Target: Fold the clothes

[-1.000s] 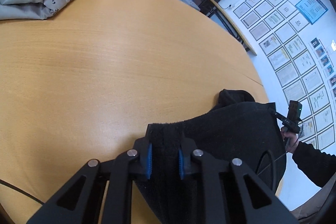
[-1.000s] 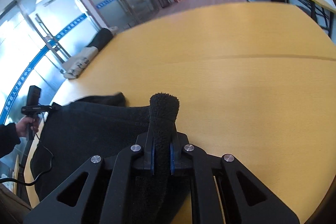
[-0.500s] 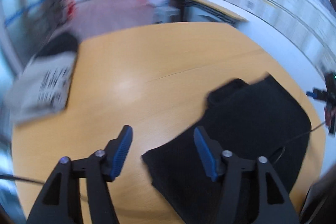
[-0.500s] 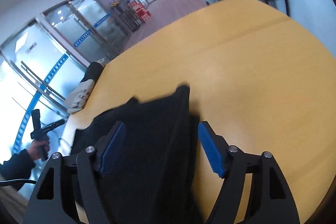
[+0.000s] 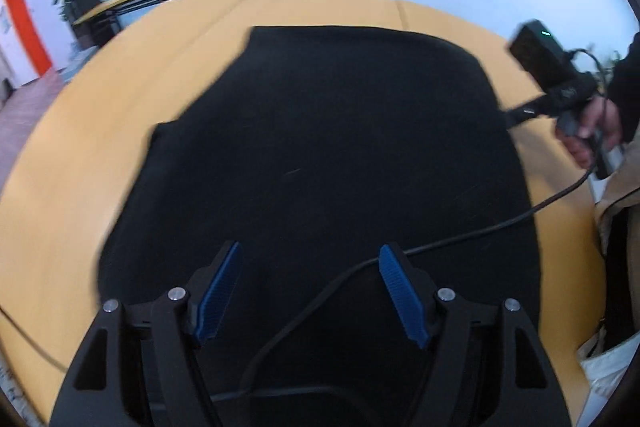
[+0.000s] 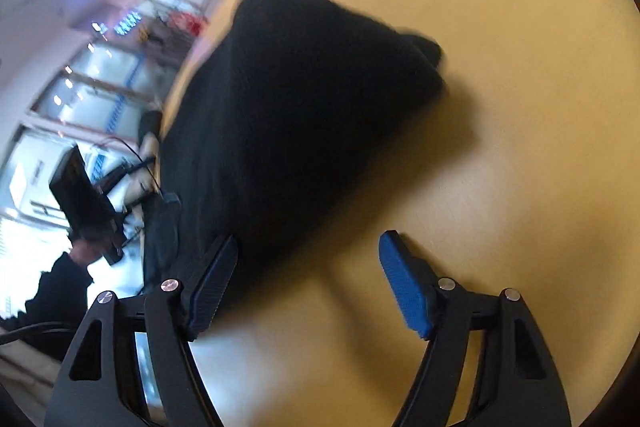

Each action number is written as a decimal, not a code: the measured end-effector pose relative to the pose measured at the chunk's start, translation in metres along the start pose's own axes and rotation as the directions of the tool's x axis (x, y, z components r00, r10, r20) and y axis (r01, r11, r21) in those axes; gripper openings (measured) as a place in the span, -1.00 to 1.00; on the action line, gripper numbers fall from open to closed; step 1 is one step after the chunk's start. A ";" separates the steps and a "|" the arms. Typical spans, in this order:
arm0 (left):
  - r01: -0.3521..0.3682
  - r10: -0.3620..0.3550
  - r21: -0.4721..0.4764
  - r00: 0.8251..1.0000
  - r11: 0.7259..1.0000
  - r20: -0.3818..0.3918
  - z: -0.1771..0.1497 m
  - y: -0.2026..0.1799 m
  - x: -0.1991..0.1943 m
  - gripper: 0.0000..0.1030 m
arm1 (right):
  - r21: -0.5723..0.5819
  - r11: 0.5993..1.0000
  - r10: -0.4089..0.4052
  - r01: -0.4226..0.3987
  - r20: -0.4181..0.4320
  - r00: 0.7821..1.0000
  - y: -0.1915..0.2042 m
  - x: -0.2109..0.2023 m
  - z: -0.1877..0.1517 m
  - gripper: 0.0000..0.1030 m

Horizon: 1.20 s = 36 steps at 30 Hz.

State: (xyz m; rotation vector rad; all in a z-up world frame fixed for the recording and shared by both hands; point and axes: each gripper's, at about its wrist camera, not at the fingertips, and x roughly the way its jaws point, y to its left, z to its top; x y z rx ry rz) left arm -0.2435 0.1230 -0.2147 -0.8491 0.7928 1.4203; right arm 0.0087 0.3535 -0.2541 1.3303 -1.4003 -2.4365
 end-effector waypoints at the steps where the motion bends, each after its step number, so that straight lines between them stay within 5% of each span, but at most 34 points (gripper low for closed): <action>1: 0.006 -0.005 0.017 1.000 1.000 -0.015 0.001 -0.005 0.007 0.45 | 0.002 1.000 0.016 -0.016 0.023 1.000 0.001 0.005 0.005 0.45; 5: 0.020 -0.018 0.040 0.999 0.999 -0.049 0.001 -0.017 0.030 0.45 | 0.016 0.998 0.067 -0.068 0.089 0.994 0.006 0.021 0.020 0.46; 11: 0.017 -0.018 -0.015 0.999 1.000 -0.030 0.002 -0.014 0.046 0.64 | 0.035 0.996 0.082 -0.087 0.128 0.988 0.002 0.021 0.035 -0.24; 14: 0.006 -0.007 -0.026 1.000 1.000 -0.030 0.006 -0.015 0.046 0.66 | -0.045 0.995 0.095 -0.090 0.131 0.987 0.015 0.006 0.050 -0.36; 16: -0.020 0.020 -0.023 0.999 1.000 -0.025 0.006 -0.014 0.040 0.65 | -0.060 0.991 0.130 -0.123 0.116 0.985 0.021 0.002 0.057 -0.27; 18: -0.042 0.041 -0.040 0.999 0.998 -0.022 0.004 -0.009 0.034 0.64 | 0.010 0.984 0.178 -0.180 0.101 0.979 0.003 -0.007 0.050 0.25; 20: -0.035 0.033 -0.072 0.999 0.997 -0.030 -0.003 -0.002 0.033 0.64 | 0.119 0.971 0.199 -0.208 0.084 0.977 -0.011 0.003 0.052 0.52; 24: -0.007 0.004 -0.075 0.999 0.997 -0.037 -0.001 -0.008 0.044 0.65 | 0.196 0.943 0.245 -0.268 0.134 0.960 -0.023 0.005 0.054 0.66; 28: 0.014 -0.016 -0.086 1.000 0.996 -0.021 0.004 -0.011 0.050 0.67 | 0.143 0.966 0.196 -0.217 0.152 0.969 -0.011 0.010 0.065 0.80; 29: 0.016 -0.017 -0.087 1.000 0.996 -0.017 0.005 -0.013 0.050 0.67 | 0.125 0.976 0.161 -0.181 0.155 0.975 -0.009 0.011 0.067 0.63; 30: 0.017 -0.018 -0.087 1.000 0.996 -0.013 0.006 -0.014 0.050 0.67 | 0.106 0.984 0.126 -0.144 0.158 0.979 -0.008 0.012 0.070 0.10; 31: 0.020 -0.021 -0.090 1.000 0.996 -0.008 0.010 -0.017 0.052 0.67 | 0.089 0.990 0.093 -0.109 0.162 0.982 -0.006 0.012 0.072 -0.13; 36: 0.034 -0.032 -0.104 0.999 0.994 0.020 0.027 -0.035 0.063 0.67 | 0.004 1.000 0.028 -0.029 0.198 0.980 0.016 0.004 0.078 -0.44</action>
